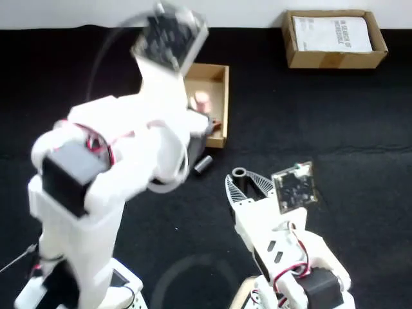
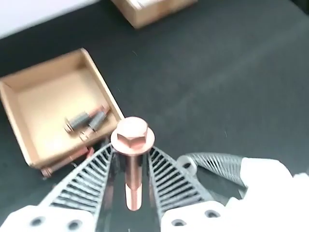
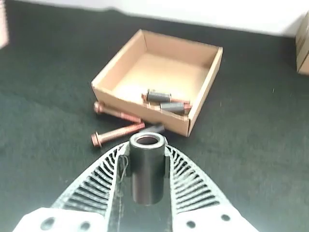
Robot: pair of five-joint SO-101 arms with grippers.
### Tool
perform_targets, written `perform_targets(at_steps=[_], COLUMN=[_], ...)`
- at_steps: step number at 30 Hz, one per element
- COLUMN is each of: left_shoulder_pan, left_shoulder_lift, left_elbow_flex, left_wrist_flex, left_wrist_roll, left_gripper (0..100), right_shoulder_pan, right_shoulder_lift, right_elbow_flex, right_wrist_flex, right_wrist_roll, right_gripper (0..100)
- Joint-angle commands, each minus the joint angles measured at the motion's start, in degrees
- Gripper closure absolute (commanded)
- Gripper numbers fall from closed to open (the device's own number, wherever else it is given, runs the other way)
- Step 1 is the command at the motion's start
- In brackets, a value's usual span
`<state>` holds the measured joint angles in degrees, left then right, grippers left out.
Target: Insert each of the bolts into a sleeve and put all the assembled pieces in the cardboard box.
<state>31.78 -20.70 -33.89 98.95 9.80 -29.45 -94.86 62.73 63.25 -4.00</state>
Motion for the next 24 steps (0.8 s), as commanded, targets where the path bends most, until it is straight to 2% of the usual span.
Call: perform_targets(at_steps=[1, 7, 10, 17, 24], left_shoulder_pan=[3.03, 6.20, 7.87, 12.79, 12.62], left_shoulder_lift=[-6.11, -11.30, -13.67, -18.33, -18.42], left_elbow_flex=[12.70, 31.25, 37.85, 43.74, 44.09], left_wrist_flex=[-10.29, -31.03, -37.71, -39.65, -39.74], left_wrist_roll=[-0.09, -0.09, -0.09, 0.00, 0.00], left_gripper=[99, 99, 99, 99, 99], right_shoulder_pan=[-0.31, -0.31, -0.13, 0.04, 0.04], right_shoulder_lift=[-0.57, -0.57, -0.57, -0.66, -0.66], right_elbow_flex=[0.22, 0.40, 0.13, -0.13, -0.22], right_wrist_flex=[0.13, 0.04, 0.13, 0.22, 0.13], right_wrist_roll=[-0.35, -0.35, -0.35, -0.35, -0.35], right_gripper=[99.1, 99.1, 99.1, 99.1, 99.1])
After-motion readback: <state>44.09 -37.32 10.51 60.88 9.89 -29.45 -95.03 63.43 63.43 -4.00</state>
